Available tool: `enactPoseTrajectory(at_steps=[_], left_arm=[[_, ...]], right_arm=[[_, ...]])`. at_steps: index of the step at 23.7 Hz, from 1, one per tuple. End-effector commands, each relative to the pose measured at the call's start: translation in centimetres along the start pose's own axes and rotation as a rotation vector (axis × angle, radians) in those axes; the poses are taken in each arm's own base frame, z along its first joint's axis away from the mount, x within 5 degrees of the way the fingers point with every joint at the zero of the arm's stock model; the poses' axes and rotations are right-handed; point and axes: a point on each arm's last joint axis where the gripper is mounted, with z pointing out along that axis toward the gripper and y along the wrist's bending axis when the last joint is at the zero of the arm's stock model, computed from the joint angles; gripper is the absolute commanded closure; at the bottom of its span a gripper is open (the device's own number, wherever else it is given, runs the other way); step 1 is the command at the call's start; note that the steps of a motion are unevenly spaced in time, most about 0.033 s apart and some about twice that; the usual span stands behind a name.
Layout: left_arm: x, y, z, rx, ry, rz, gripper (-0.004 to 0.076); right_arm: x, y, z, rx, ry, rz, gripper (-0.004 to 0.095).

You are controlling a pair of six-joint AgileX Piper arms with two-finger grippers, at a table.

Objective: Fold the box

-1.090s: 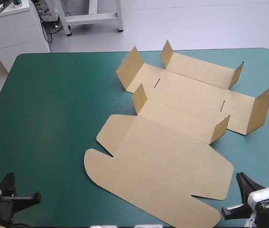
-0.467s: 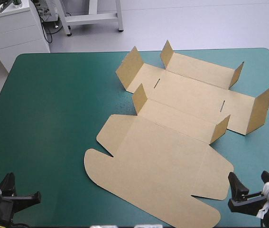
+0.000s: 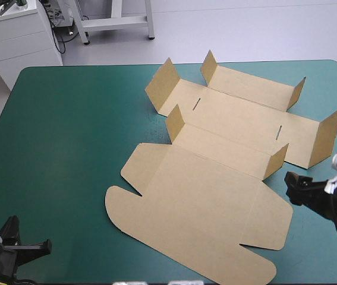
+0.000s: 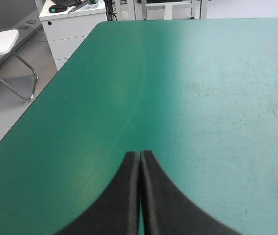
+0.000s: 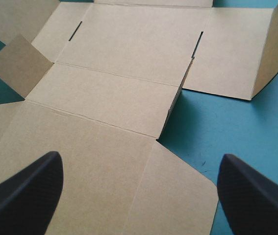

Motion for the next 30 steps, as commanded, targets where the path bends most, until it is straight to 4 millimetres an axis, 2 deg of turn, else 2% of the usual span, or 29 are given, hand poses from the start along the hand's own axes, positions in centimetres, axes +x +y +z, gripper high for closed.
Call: enactPoseTrajectory(at_steps=[1,3,4,6,7,10,14,16,20,23,24,30], left_arm=[[-1.2,0.0,-0.7,0.013,-0.111,-0.010,0.0756],[-1.2,0.0,-0.7,0.013,-0.111,-0.010,0.0756],[-1.2,0.0,-0.7,0.013,-0.111,-0.010,0.0756],[-1.2,0.0,-0.7,0.013,-0.111,-0.010,0.0756],[-1.2,0.0,-0.7,0.013,-0.111,-0.010,0.0756],[-1.2,0.0,-0.7,0.013,-0.111,-0.010,0.0756],[-1.2,0.0,-0.7,0.013,-0.111,-0.010,0.0756],[-1.2,0.0,-0.7,0.013,-0.111,-0.010,0.0756],[-1.2,0.0,-0.7,0.013,-0.111,-0.010,0.0756],[-1.2,0.0,-0.7,0.013,-0.111,-0.010,0.0756],[-1.2,0.0,-0.7,0.013,-0.111,-0.010,0.0756],[-1.2,0.0,-0.7,0.013,-0.111,-0.010,0.0756]], right_arm=[[-2.9,0.5,1.7,-0.004,0.006,0.037,0.0120],[-3.9,0.4,3.3,0.009,0.053,0.066,0.0120],[-4.5,0.3,5.1,0.025,0.103,0.097,0.0120],[-4.8,0.0,6.9,0.042,0.158,0.124,0.0120],[-4.9,-0.1,8.0,0.052,0.189,0.134,0.0120],[-4.7,-1.0,12.7,0.091,0.318,0.169,0.0120],[-4.2,-2.2,18.1,0.138,0.385,0.248,0.0120],[-4.3,-2.3,19.8,0.129,0.390,0.297,0.0120],[-4.5,-2.5,21.9,0.136,0.447,0.316,0.0122],[-4.7,-2.5,22.5,0.140,0.482,0.317,0.0154],[-4.8,-2.5,22.7,0.142,0.495,0.317,0.0192],[-4.4,-2.6,23.0,0.160,0.572,0.303,0.0846]])
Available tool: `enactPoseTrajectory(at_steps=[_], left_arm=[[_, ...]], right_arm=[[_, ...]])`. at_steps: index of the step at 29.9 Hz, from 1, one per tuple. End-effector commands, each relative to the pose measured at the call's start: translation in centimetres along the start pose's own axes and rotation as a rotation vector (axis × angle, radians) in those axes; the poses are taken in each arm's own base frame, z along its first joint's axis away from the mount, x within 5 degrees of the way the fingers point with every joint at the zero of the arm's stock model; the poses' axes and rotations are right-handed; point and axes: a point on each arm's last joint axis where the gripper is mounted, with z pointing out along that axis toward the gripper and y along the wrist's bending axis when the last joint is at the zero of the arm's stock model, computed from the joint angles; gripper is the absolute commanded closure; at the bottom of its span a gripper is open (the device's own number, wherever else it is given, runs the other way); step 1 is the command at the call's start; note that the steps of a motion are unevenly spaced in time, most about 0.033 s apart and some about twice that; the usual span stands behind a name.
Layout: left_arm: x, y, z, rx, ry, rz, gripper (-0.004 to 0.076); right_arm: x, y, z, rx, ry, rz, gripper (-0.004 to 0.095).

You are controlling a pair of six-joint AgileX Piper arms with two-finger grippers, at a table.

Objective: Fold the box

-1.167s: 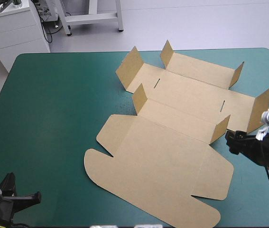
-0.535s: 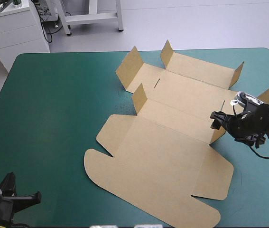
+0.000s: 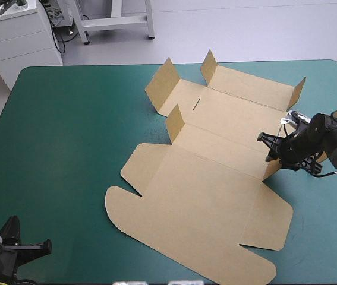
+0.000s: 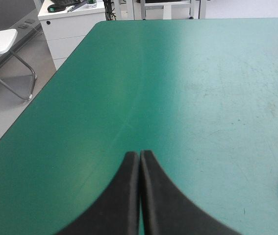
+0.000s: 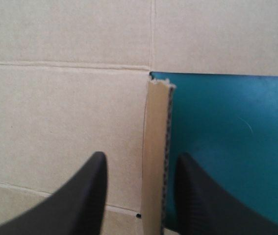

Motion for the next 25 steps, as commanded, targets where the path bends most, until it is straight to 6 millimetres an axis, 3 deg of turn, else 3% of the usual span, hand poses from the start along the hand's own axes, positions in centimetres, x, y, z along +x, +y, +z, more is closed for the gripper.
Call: enactPoseTrajectory(at_steps=[1,6,12,19,25], left_arm=[[-1.2,0.0,-0.7,0.011,-0.111,-0.007,0.0756],[-1.2,0.0,-0.7,0.011,-0.111,-0.007,0.0756],[-1.2,0.0,-0.7,0.011,-0.111,-0.007,0.0756],[-1.2,0.0,-0.7,0.011,-0.111,-0.007,0.0756],[-1.2,0.0,-0.7,0.011,-0.111,-0.007,0.0756]], right_arm=[[-0.3,0.5,-1.6,-0.015,-0.040,-0.022,0.0932],[-0.2,0.5,-1.6,-0.009,-0.035,-0.032,0.0930],[-0.5,0.8,-1.9,-0.020,-0.044,-0.198,0.0929],[-3.2,2.0,-2.6,0.014,-0.065,-0.506,0.0930],[-6.3,5.1,-3.3,-0.018,-0.115,-0.818,0.0930]])
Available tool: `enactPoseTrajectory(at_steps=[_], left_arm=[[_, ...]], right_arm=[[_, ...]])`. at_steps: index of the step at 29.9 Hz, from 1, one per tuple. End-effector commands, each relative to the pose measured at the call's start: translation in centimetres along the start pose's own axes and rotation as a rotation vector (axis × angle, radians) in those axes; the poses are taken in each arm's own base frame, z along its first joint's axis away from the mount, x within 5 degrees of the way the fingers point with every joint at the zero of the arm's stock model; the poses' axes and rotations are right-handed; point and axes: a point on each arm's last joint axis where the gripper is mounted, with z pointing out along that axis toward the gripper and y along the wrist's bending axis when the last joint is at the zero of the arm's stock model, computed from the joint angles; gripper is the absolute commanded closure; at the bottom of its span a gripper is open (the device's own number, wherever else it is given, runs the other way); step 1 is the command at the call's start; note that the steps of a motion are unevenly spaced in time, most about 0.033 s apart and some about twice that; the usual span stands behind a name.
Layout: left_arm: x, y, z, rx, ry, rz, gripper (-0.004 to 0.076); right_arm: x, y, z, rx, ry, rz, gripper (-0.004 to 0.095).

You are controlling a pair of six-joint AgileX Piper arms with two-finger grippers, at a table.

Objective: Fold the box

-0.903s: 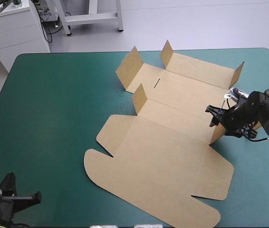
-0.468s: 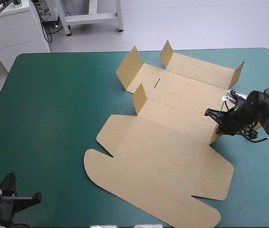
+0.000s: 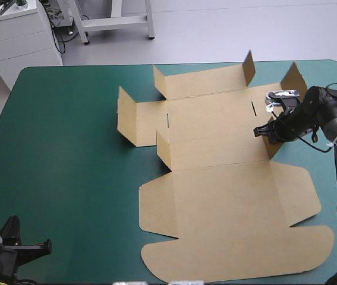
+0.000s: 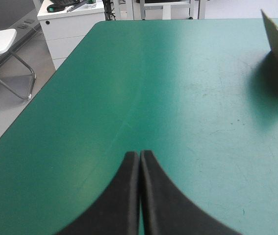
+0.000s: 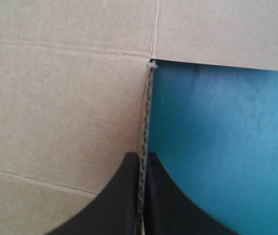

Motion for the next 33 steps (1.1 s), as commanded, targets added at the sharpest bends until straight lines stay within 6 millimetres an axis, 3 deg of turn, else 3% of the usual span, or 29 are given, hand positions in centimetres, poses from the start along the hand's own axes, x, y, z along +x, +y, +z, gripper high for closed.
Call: enactPoseTrajectory(at_steps=[1,8,16,24,33], left_arm=[[-1.2,0.0,-0.7,0.009,-0.111,-0.005,0.0756],[-1.2,0.0,-0.7,0.009,-0.111,-0.005,0.0756],[-1.2,0.0,-0.7,0.009,-0.111,-0.007,0.0756],[-1.2,0.0,-0.7,0.009,-0.111,-0.007,0.0756],[-1.2,0.0,-0.7,0.009,-0.111,-0.007,0.0756]], right_arm=[[-2.9,1.0,-2.6,0.009,-0.122,-0.212,0.0930],[-6.7,4.1,-2.0,-0.051,-0.097,-0.568,0.0930],[-9.5,10.5,-0.8,-0.108,-0.137,-0.907,0.0930],[-9.7,16.1,-0.4,-0.127,-0.206,-1.198,0.0931],[-10.3,18.0,-0.5,-0.098,-0.343,-1.327,0.0931]])
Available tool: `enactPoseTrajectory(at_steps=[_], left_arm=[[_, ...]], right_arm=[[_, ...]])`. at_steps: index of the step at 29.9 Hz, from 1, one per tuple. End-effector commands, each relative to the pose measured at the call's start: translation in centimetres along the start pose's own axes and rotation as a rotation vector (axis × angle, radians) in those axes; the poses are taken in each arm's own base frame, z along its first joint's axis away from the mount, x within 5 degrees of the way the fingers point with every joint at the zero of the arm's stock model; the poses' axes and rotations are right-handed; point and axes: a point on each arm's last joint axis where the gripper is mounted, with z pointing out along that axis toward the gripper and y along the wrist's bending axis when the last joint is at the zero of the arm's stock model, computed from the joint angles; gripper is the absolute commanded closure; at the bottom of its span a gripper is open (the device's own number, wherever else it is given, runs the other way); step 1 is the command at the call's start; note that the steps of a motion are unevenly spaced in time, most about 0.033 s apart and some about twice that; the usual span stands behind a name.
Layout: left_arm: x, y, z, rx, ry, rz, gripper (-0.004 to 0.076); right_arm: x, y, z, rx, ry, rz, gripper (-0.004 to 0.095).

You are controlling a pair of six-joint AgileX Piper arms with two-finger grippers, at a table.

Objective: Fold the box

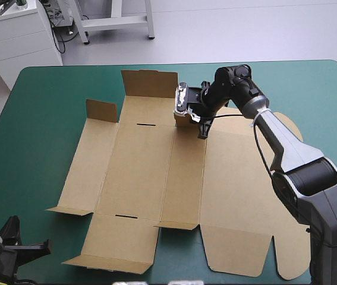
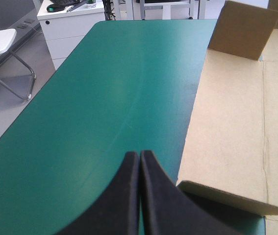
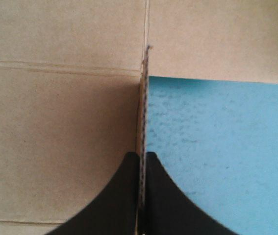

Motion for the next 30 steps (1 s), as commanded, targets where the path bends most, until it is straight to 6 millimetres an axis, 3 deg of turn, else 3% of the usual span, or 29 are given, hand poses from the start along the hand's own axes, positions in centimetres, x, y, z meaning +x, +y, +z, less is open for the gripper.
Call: enactPoseTrajectory(at_steps=[1,8,14,17,25,30], left_arm=[[-1.2,0.0,-0.7,0.008,-0.111,-0.006,0.0756],[-1.2,0.0,-0.7,0.008,-0.111,-0.006,0.0756],[-1.2,0.0,-0.7,0.008,-0.111,-0.006,0.0756],[-1.2,0.0,-0.7,0.008,-0.111,-0.006,0.0756],[-1.2,0.0,-0.7,0.008,-0.111,-0.006,0.0756],[-1.2,0.0,-0.7,0.008,-0.111,-0.006,0.0756]], right_arm=[[-1.7,-0.7,-3.7,0.132,-0.113,-0.080,0.0932],[-2.6,-1.2,-3.7,0.186,-0.212,-0.070,0.0928],[-2.4,-1.3,-1.9,0.148,-0.221,-0.045,0.0875],[-2.4,-1.1,-1.3,0.114,-0.232,-0.023,0.0761],[-3.0,-1.6,-2.6,0.149,-0.264,0.029,0.0207],[-4.2,-2.2,-5.3,0.175,-0.321,0.172,0.0135]])
